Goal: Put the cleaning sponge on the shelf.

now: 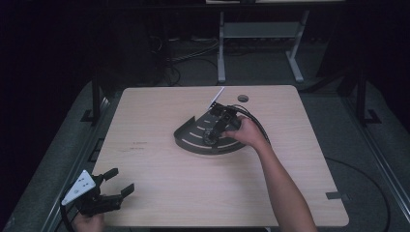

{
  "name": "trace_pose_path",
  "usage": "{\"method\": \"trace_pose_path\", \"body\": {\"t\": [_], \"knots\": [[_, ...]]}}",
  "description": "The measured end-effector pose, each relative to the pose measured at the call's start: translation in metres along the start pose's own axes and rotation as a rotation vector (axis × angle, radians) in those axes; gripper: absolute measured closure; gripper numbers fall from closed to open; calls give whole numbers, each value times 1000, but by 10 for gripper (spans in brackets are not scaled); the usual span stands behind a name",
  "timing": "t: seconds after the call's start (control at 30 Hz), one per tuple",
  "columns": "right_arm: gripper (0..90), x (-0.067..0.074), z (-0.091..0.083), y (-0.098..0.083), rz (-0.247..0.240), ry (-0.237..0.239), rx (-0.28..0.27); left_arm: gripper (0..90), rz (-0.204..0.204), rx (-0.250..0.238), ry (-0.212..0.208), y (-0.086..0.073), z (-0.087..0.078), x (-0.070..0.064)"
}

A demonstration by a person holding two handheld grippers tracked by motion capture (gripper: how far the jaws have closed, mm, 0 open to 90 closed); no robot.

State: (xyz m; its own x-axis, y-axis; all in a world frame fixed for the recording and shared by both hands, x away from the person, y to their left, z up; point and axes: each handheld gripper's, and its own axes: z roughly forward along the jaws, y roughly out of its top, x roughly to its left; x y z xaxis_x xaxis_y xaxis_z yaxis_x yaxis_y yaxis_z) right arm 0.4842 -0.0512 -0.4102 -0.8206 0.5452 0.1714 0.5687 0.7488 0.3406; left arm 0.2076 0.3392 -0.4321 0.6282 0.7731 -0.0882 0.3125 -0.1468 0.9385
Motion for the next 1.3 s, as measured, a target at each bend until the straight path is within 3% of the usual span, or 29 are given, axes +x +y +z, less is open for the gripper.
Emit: {"method": "trace_pose_path", "body": {"t": [0.33, 0.43, 1.3], "knots": [[171, 9, -19, -8, -19, -11, -7, 133, 2, 1, -2, 0, -1, 0], [186, 12, -23, -12, -38, -23, -33, 133, 0, -1, -2, 0, -1, 1], [185, 12, -35, -55, -10, -11, -49, 133, 10, 12, -5, 0, 3, -2]]}}
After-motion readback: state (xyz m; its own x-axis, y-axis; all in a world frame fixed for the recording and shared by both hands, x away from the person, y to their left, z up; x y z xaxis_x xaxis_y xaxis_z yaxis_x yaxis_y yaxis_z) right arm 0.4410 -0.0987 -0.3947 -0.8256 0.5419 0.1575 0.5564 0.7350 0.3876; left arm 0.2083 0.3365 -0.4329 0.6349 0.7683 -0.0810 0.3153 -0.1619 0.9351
